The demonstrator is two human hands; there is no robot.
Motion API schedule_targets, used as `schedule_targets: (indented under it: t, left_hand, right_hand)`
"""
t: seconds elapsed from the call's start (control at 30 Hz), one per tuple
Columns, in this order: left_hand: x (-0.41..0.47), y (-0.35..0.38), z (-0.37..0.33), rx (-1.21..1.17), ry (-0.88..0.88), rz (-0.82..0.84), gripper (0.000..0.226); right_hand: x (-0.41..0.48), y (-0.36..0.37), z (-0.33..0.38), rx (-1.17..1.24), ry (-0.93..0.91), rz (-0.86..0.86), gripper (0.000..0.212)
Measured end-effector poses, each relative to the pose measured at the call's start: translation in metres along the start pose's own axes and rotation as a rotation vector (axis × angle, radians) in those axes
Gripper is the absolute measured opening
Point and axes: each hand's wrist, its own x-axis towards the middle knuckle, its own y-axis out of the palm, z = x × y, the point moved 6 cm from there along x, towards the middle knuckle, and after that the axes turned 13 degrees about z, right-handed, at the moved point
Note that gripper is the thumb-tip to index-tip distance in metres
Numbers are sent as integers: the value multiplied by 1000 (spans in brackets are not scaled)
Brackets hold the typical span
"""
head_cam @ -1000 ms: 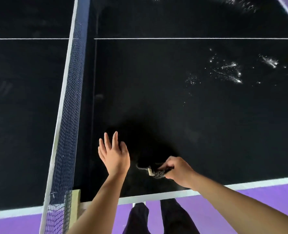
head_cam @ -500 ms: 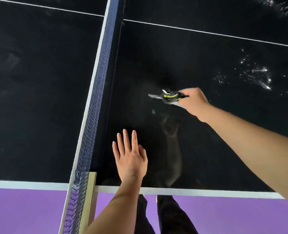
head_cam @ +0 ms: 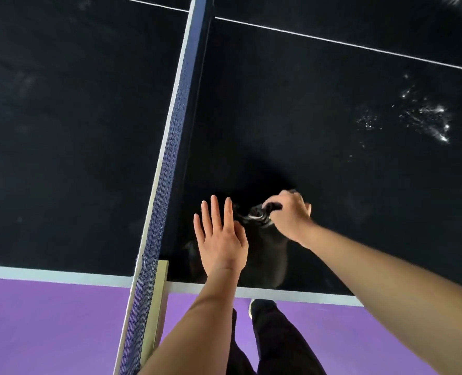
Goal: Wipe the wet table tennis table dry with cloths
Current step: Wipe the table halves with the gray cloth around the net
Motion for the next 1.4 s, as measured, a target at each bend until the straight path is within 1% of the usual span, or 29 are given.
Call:
schedule_targets:
  t: [0.1,0.2,0.23,0.27,0.33,0.37,0.43,0.47,0.53,0.57,0.6,0.67,0.7,0.73,0.77,0.8,0.83,0.87,0.93,1.0,1.07,1.1,1.17,1.2,1.23,1.3,1.4]
  left_hand:
    - [0,-3,4,-90,-13,7,60]
    - [1,-7,7,-212,-4,-7,55]
    - [1,-9,7,-250,4,-11,53]
    - [0,-10,9,-294,11,-15,52]
    - [0,-12,13,-416,7,-7,49]
    - [0,-12,16,-482,1,8,49]
    - [3,-16,18,-573,-11,24,48]
    - [4,-21,16,-606,-19,34,45]
    - [0,-37,6,-689,-32,85,35]
    - [-5,-45,-3,-777,-31,142,31]
    - [-11,-50,-16,-922,-17,248,30]
    - [-30,-58,-52,-1212,62,589,42]
    - [-42,-58,-69,-1282,125,778,50]
    - [-55,-59,-84,-1286,203,935,53]
    - [-68,-58,-97,-1246,289,1055,52]
    - [-79,-59,-108,-1185,373,1127,48]
    - [-88,-60,-117,-1148,426,1156,43]
    - [-93,-60,-123,-1153,420,1145,39]
    - [-96,-59,-130,-1250,307,1087,33]
    - [-97,-55,-134,-1400,149,1056,27]
    - [-95,-55,-140,-1539,55,1058,22]
    - [-93,-58,-144,-1591,41,1057,23]
    - [-87,-67,-155,-1651,56,1050,38]
    - [-83,-72,-161,-1669,77,1043,45]
    - [-79,-77,-168,-1683,102,1032,47]
    - [-71,-85,-184,-1689,145,1010,42]
    - [-62,-93,-206,-1659,198,991,39]
  right_hand:
    - [-63,34,-30,-43,13,56,40]
    - [-110,66,-55,-40,107,144,43]
    - [-122,72,-58,2,154,174,43]
    - [-132,74,-58,99,183,196,44]
    - [-150,74,-53,436,209,257,44]
    - [-158,70,-50,592,212,274,40]
    - [-169,58,-48,852,206,236,26]
    - [-173,54,-51,969,207,208,24]
    - [-179,46,-58,1226,222,161,31]
    - [-184,38,-61,1343,229,115,31]
    - [-187,29,-65,1433,221,81,29]
    - [-196,10,-70,1568,174,40,24]
    - [-201,0,-69,1625,138,35,22]
    - [-204,-8,-70,1677,101,39,24]
    - [-206,-15,-70,1721,69,51,28]
    - [-207,-21,-72,1738,55,49,30]
    - [-208,-25,-76,1741,64,23,29]
    - [-208,-30,-80,1719,79,-9,28]
    - [-207,-38,-87,1608,104,-82,28]
    - [-209,-50,-92,1339,109,-212,21]
    - [-217,-65,-87,1118,58,-317,18]
    - [-221,-72,-79,1072,13,-337,20]
    - [-228,-87,-66,1024,-94,-370,30]
    - [-230,-96,-63,1002,-141,-413,36]
    - [-232,-104,-61,985,-190,-460,44]
    - [-232,-120,-61,976,-284,-515,60]
    - [-226,-140,-69,948,-391,-496,73]
